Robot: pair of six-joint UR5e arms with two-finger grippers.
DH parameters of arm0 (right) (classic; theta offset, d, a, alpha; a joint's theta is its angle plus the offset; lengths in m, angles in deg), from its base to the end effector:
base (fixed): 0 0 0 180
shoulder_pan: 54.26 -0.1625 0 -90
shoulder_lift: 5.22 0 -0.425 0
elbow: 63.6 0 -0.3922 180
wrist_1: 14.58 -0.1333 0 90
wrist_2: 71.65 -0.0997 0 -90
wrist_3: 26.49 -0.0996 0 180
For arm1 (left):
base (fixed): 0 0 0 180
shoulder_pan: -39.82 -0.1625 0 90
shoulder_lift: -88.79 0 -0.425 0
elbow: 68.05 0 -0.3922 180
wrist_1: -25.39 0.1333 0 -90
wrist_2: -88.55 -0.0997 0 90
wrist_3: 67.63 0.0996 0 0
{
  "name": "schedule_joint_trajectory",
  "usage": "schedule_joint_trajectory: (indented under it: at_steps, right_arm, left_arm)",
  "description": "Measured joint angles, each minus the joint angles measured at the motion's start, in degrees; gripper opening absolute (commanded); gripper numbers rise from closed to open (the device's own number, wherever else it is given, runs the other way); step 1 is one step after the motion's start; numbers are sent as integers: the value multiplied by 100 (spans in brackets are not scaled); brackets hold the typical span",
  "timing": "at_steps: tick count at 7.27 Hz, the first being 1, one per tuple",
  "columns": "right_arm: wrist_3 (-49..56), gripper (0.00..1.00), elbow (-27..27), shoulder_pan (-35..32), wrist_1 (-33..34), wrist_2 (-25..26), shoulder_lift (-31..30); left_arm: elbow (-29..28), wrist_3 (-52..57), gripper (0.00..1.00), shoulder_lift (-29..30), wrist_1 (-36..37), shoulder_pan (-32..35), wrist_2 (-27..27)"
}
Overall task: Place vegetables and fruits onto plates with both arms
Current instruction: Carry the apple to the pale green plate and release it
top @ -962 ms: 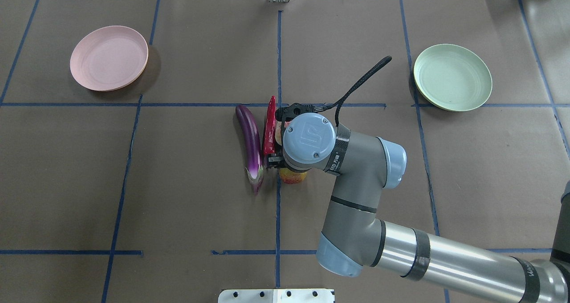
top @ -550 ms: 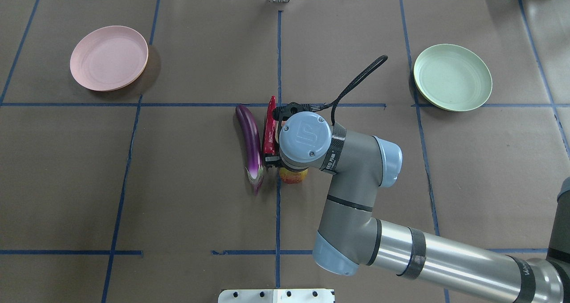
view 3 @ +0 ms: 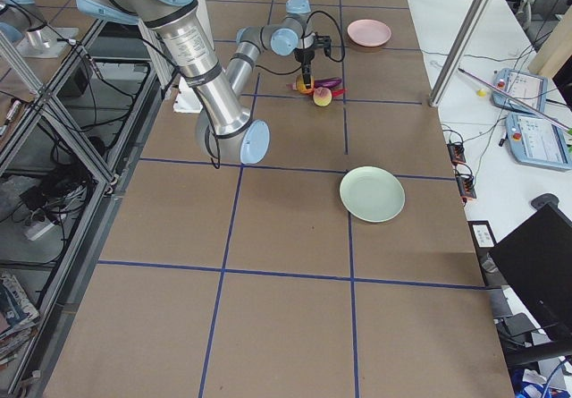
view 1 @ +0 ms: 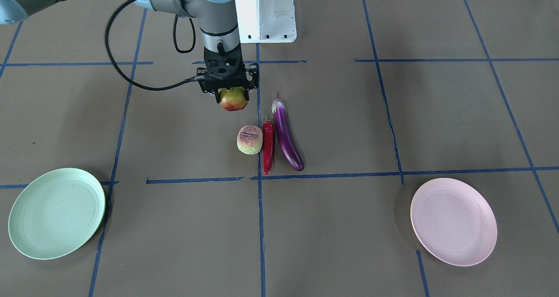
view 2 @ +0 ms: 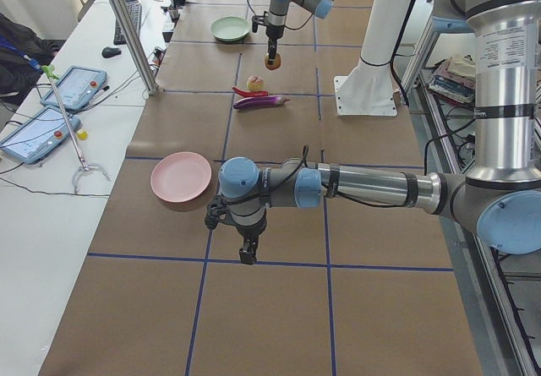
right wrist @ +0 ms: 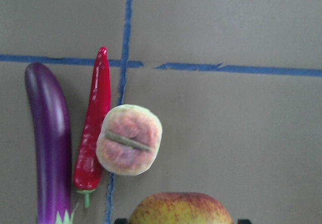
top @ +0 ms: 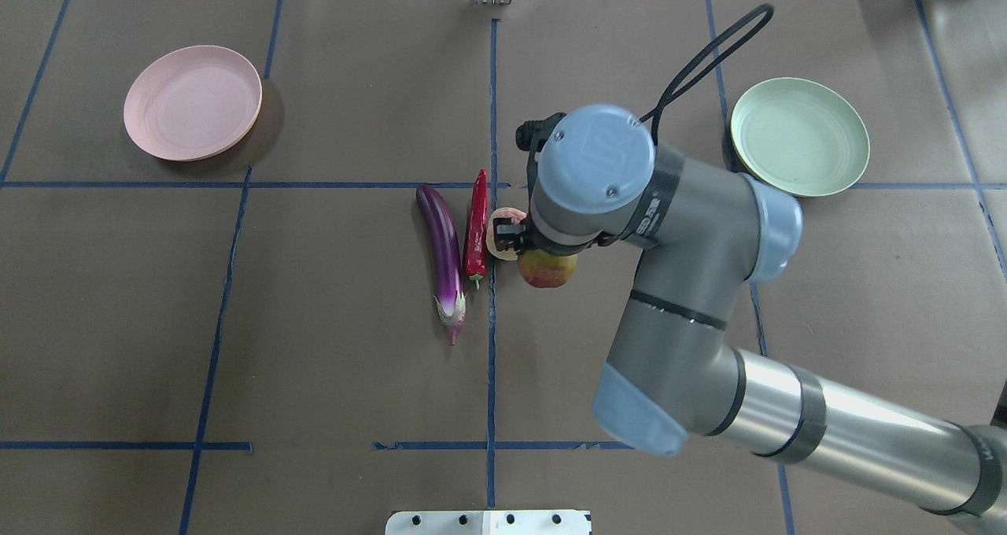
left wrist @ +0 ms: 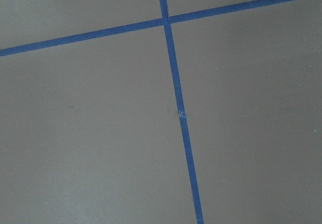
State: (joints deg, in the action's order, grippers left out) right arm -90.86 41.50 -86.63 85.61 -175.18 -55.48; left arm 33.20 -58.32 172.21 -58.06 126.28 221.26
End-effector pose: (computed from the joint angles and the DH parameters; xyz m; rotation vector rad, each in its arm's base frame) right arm -0.4787 -0.4337 0.1675 0.1800 -0.7867 0.0192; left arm -0.0385 -0.4427 0.6292 0.0063 0.7473 0.2015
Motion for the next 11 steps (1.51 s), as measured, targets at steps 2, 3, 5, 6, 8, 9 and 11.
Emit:
schedule_joint_trajectory:
  at_steps: [2, 3, 5, 6, 8, 9, 11]
  right_arm:
    - [1409, 0, -49, -1113, 130, -635, -316]
    - [2268, 0, -310, -1679, 112, -1015, -470]
    - [3318, 0, -1144, -2375, -609, -1470, -770]
    - [3558, 5, -1672, -2551, -1410, -1631, -995]
    - [3897, 99, -2404, -2686, -2459, -1751, -1342]
    - [3926, 100, -2500, -2699, -2599, -1762, -1456]
    - [3875, 100, -2411, -2702, -2673, -1884, -1522]
  left_arm:
    - [0, 2, 100, 1, 8, -28, 0]
    - [-6, 6, 100, 1, 24, -30, -2]
    - [-15, 9, 100, 6, 40, -33, -10]
    - [-17, 9, 100, 7, 47, -33, -15]
    - [-18, 9, 100, 2, 71, -33, -17]
    - [-18, 9, 100, -3, 78, -33, -20]
    - [-24, 9, 100, -9, 83, -33, -26]
